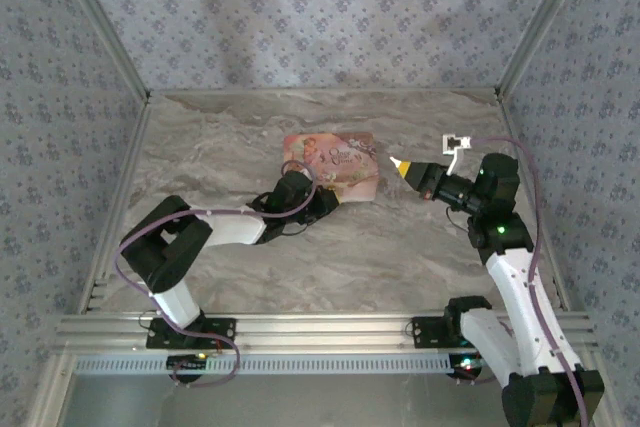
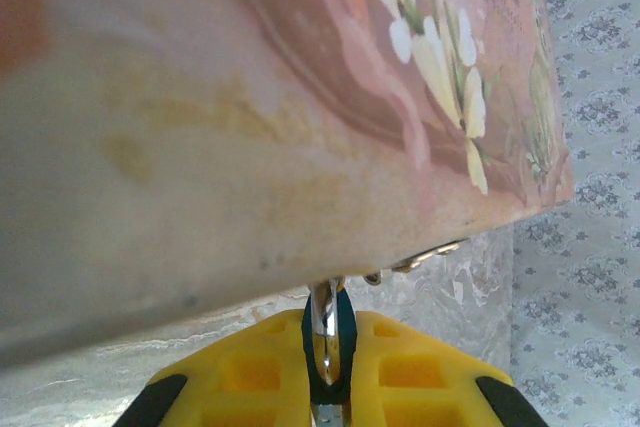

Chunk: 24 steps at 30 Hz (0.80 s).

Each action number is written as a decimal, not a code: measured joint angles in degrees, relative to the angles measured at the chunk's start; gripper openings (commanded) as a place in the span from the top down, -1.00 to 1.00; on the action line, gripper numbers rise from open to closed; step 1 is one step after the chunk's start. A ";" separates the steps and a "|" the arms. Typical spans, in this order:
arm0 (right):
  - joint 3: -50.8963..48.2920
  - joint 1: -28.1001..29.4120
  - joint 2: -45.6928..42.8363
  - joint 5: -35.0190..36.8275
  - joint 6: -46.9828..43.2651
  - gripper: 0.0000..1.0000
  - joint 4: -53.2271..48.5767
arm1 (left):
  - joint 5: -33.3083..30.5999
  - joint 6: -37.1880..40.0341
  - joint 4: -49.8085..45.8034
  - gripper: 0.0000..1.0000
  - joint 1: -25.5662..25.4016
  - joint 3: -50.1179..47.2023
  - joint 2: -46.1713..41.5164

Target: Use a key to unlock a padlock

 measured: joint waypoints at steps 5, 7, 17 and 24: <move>-0.17 2.05 -2.78 -2.56 1.79 1.00 2.56 | 0.00 -0.44 0.46 1.00 0.02 0.07 0.28; -0.79 2.43 -2.86 -3.13 2.64 1.00 3.91 | 0.00 -0.74 1.16 1.00 0.02 0.07 0.44; -15.87 5.31 -4.11 -1.75 13.22 1.00 15.56 | 0.02 -2.23 2.75 1.00 0.02 0.76 0.76; -26.67 8.48 -4.31 5.27 21.20 1.00 23.80 | 0.04 -2.47 2.78 1.00 0.02 0.85 0.76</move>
